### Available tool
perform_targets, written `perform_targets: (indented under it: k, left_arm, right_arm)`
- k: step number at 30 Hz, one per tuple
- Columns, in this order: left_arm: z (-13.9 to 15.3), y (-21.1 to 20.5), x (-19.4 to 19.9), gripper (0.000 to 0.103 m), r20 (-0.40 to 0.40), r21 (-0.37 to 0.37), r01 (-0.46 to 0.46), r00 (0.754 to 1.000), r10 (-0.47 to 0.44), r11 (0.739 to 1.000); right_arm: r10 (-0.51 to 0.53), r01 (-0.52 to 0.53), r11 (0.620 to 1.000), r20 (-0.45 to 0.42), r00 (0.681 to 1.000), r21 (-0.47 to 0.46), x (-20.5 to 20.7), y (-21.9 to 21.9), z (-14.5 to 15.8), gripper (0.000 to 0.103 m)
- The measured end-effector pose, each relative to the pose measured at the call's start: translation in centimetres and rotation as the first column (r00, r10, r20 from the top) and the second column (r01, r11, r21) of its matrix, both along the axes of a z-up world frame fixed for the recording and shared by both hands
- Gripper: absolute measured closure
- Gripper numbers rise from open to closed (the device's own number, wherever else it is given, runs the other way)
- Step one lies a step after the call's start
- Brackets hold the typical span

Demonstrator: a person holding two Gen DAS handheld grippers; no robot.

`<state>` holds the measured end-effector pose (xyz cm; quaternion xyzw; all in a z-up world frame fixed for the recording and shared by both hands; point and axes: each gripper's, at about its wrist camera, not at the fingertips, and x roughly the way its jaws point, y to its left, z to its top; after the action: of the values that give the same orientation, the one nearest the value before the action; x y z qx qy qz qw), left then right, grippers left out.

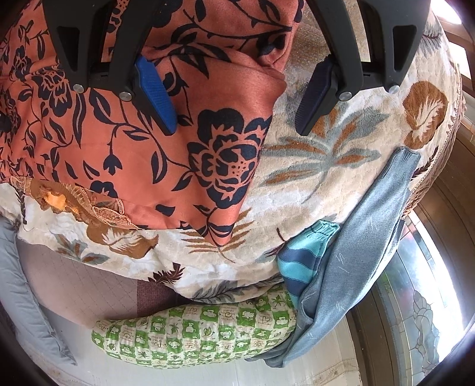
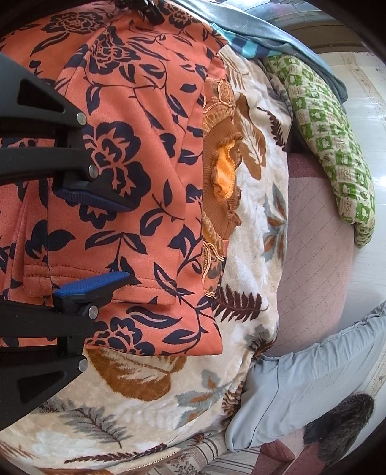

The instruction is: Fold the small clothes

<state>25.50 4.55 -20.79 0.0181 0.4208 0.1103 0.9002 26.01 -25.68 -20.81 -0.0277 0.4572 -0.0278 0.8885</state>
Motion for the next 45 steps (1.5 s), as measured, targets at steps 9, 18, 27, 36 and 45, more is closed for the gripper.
perform_targets:
  k: [9,18,27,36,45]
  left_arm:
    - [0.5,-0.3,-0.3,0.02,0.03,0.026,-0.001,1.0,0.0,1.0]
    - [0.5,-0.4,-0.3,0.02,0.031,0.03,-0.001,1.0,0.0,1.0]
    - [-1.0,-0.3,0.4,0.02,-0.029,0.032,0.006,1.0,-0.005,0.999]
    - [-1.8,1.0,0.7,0.019,-0.074,-0.044,0.021,0.997,-0.024,0.999]
    - [-0.1,1.9,-2.9,0.02,-0.017,0.003,0.063,0.998,-0.063,0.998]
  right_arm:
    - [-0.033,0.032,0.999,-0.014,0.999,-0.011,0.2,-0.9,-0.3,0.059]
    - [-0.079,0.079,0.997,0.009,0.997,0.007,0.1,-1.8,0.4,0.058]
    - [0.046,-0.046,0.999,0.035,0.998,-0.018,-0.7,1.4,1.0,0.058]
    - [0.004,-0.003,0.999,-0.043,0.999,0.033,-0.7,-0.6,-0.5,0.058]
    - [-0.064,0.064,0.998,-0.035,0.997,-0.009,-3.0,-1.9,-0.4,0.051]
